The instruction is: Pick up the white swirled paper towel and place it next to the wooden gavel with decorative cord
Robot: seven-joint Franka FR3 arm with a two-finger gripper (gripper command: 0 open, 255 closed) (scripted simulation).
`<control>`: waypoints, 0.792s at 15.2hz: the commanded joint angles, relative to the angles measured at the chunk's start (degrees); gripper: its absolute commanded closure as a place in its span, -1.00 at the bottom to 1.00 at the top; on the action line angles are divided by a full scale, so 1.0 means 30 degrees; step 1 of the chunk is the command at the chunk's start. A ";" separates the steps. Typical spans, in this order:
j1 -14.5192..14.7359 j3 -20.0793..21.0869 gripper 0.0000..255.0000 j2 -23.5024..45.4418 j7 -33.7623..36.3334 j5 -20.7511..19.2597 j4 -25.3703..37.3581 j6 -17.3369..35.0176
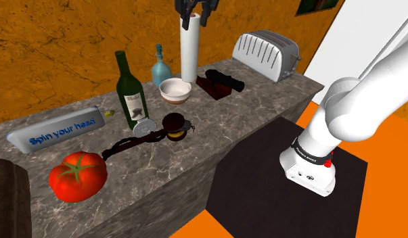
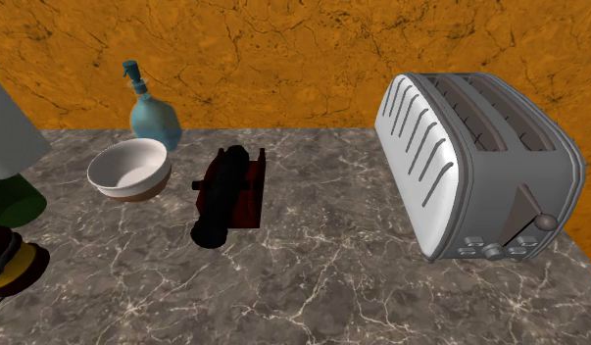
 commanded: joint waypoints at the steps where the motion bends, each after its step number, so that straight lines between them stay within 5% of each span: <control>1: 0.0003 -0.0021 1.00 -0.0112 0.0002 0.0013 -0.0697 0.0596; 12: 0.0053 0.0036 1.00 -0.0305 0.0219 0.0012 -0.3702 0.3402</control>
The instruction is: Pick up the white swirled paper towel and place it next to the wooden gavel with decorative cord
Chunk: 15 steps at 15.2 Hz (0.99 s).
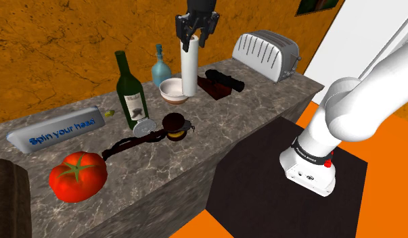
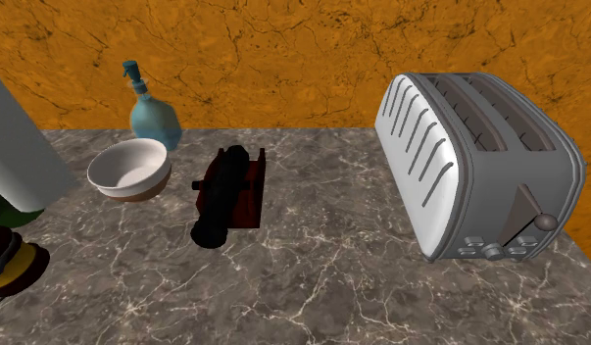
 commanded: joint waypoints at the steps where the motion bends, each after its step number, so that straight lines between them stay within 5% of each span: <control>1: 0.0017 0.0034 1.00 -0.0014 0.0077 -0.0004 -0.0563 0.0557; 15: 0.0005 0.0207 1.00 0.0550 0.0507 -0.0206 -0.3656 0.4188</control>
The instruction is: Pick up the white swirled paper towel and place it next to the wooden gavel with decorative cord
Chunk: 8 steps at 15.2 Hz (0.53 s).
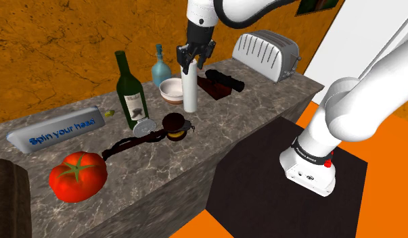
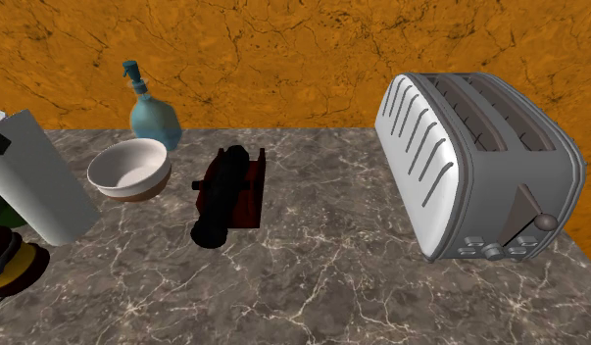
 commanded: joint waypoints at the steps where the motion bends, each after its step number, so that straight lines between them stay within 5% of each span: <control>1: 0.0004 0.0042 1.00 0.0088 0.0093 -0.0037 -0.0470 0.0565; 8: -0.0056 0.0166 1.00 0.0737 0.0410 -0.0274 -0.1712 0.2433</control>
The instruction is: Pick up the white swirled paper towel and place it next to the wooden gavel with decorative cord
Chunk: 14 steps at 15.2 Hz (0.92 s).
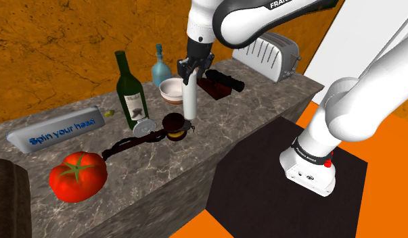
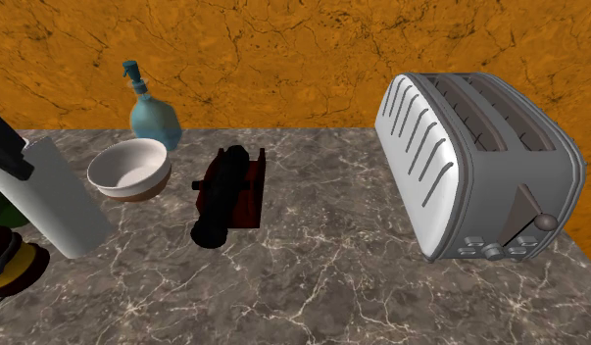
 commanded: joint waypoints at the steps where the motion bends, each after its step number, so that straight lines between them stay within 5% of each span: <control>1: -0.0027 0.0039 1.00 0.0231 0.0107 -0.0093 -0.0339 0.0573; 11: -0.0052 0.0076 1.00 0.0451 0.0210 -0.0182 -0.0628 0.1073; 12: -0.0052 0.0076 -1.00 0.0450 0.0210 -0.0181 -0.0628 0.1073; 14: -0.0052 0.0075 -1.00 0.0450 0.0210 -0.0181 -0.0628 0.1073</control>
